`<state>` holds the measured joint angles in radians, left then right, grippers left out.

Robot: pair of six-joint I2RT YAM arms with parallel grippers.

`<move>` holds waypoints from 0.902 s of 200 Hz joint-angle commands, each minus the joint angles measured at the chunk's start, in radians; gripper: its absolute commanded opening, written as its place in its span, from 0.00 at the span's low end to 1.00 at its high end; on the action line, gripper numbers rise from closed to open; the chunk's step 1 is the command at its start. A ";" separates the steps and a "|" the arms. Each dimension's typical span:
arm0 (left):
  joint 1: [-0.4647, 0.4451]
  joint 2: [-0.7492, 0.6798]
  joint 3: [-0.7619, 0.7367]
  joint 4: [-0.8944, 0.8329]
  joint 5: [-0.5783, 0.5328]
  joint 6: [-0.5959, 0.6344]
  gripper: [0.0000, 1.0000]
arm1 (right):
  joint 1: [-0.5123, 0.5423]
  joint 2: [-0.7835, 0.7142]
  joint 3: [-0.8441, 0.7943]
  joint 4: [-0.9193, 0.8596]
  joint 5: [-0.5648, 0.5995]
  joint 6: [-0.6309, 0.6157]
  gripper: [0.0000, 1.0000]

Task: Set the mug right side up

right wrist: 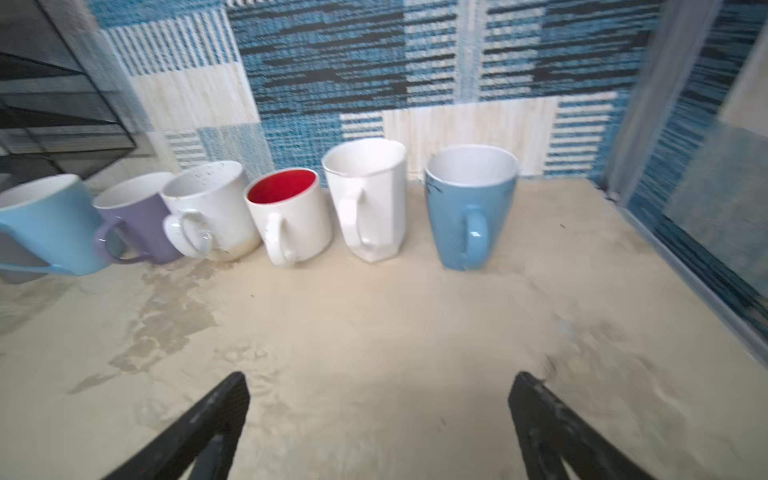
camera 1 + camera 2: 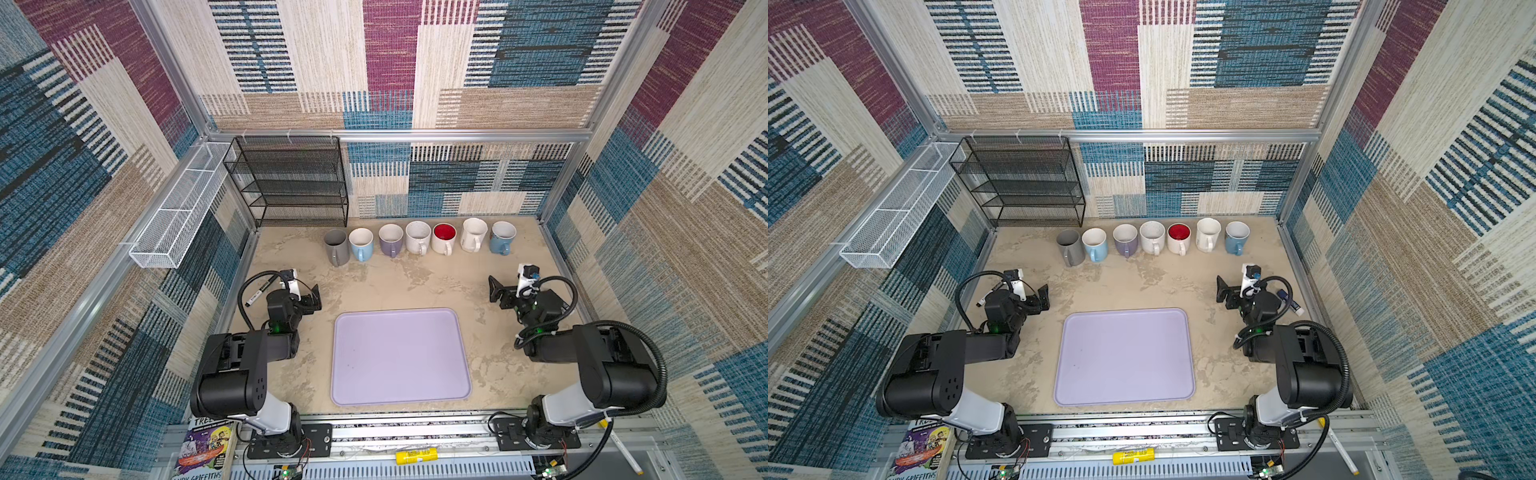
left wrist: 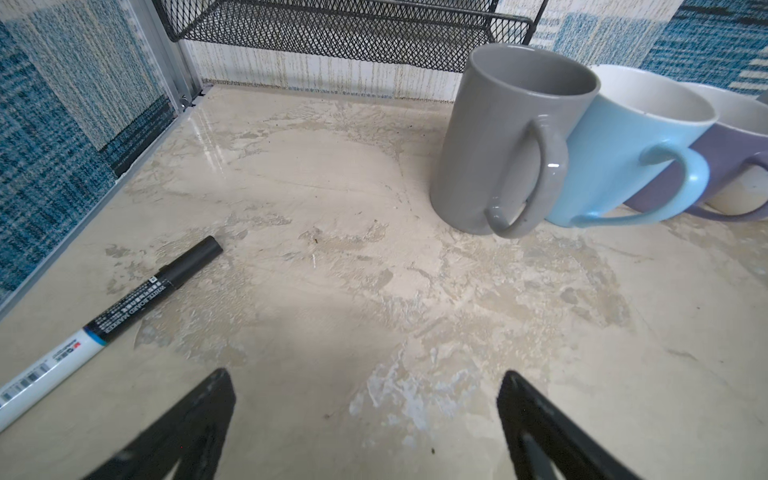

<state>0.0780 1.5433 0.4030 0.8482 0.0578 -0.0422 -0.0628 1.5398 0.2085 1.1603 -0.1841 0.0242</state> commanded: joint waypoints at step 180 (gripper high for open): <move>-0.008 0.004 0.035 -0.042 0.070 0.049 0.99 | 0.024 -0.007 0.018 0.090 0.072 -0.045 1.00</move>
<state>0.0696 1.5448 0.4297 0.7952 0.1112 -0.0231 -0.0395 1.5337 0.2214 1.2327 -0.1047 -0.0078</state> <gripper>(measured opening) 0.991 0.995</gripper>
